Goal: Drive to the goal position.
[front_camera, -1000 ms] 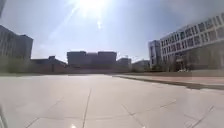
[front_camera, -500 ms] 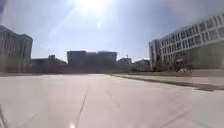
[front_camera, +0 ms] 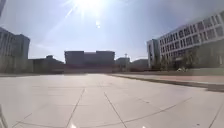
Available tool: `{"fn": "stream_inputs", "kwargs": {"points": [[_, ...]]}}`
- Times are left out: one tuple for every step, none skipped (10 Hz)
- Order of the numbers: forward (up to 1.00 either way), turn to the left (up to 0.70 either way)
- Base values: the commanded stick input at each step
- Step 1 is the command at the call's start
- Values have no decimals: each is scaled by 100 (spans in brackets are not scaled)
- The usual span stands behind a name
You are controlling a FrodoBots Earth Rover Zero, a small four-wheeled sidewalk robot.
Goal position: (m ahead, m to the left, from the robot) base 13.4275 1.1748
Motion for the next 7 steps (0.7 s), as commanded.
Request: {"fn": "stream_inputs", "kwargs": {"points": [[0,0],[0,0],[0,0],[13,1],[100,5],[100,5],[100,5]]}}
